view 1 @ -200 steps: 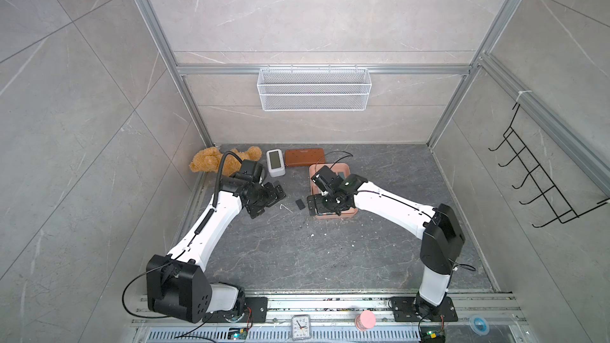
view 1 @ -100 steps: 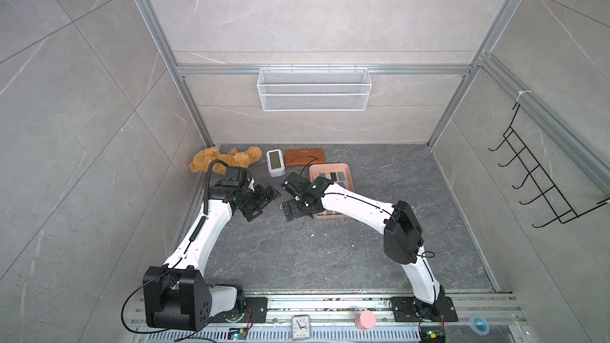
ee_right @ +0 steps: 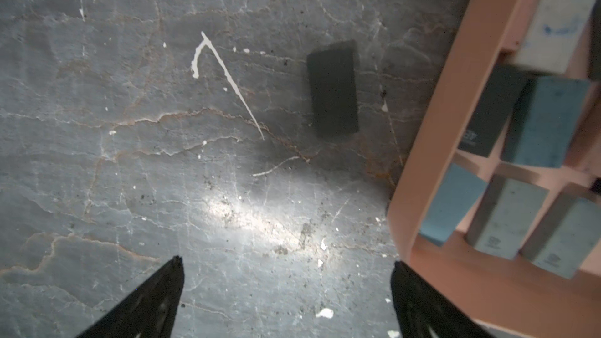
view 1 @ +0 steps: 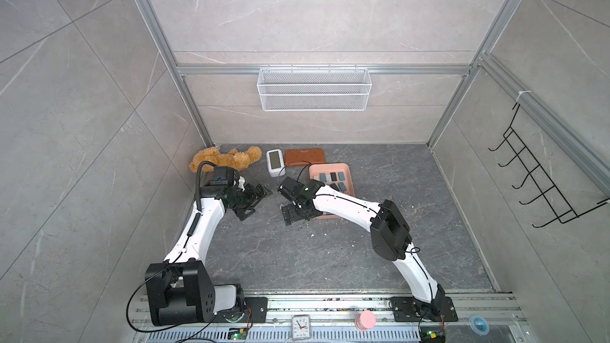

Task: Put the eraser in the storage box
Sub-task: Pick up the eraser from the center of the board.

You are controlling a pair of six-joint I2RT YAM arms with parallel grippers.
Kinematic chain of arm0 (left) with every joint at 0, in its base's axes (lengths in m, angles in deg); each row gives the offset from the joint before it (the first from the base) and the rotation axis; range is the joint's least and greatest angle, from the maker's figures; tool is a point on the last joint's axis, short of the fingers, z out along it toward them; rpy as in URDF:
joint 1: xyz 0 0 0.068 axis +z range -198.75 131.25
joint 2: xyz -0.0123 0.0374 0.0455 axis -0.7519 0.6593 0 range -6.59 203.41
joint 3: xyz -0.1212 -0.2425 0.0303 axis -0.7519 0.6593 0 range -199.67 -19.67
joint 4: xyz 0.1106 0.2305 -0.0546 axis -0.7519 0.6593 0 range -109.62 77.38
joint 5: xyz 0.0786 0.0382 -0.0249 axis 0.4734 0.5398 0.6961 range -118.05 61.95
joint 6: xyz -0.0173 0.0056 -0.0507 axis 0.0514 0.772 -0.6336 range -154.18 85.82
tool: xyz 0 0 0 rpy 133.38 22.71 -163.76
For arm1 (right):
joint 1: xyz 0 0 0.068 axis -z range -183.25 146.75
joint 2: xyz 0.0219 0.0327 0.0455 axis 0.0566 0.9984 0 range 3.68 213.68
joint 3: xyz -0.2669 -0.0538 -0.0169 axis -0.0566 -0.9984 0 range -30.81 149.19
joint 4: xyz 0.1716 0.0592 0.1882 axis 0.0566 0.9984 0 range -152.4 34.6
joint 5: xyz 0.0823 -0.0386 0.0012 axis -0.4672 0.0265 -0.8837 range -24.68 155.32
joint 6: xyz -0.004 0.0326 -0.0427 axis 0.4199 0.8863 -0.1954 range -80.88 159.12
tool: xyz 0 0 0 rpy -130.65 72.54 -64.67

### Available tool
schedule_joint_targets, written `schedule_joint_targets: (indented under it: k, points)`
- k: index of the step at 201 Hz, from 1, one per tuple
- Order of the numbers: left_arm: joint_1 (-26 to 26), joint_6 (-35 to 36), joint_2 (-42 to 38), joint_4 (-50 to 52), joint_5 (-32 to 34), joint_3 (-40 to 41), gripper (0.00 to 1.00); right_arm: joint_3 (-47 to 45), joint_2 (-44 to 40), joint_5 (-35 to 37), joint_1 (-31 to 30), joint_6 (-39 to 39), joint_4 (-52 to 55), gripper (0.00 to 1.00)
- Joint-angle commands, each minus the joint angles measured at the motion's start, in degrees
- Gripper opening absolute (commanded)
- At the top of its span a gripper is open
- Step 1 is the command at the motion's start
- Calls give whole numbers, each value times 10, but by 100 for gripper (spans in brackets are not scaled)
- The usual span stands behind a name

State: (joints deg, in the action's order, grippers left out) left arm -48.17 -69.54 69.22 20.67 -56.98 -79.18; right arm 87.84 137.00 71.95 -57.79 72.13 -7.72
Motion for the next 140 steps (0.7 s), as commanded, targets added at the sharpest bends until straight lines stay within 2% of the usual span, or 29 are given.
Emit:
schedule_joint_targets:
  k: [1,27,95,113,140]
  points:
    - [3,16,-9,4,-16,8,99,65,40,0,-4,-8,43,100]
    - [7,21,-9,9,-12,8,99,166,98,4,-3,-25,96,100]
    - [21,28,2,25,-4,-9,99,510,286,2,28,-32,252,97]
    - [23,29,5,27,-5,-11,99,522,295,0,36,-39,259,96]
    - [24,31,11,26,-4,-10,99,461,272,4,45,-49,236,95]
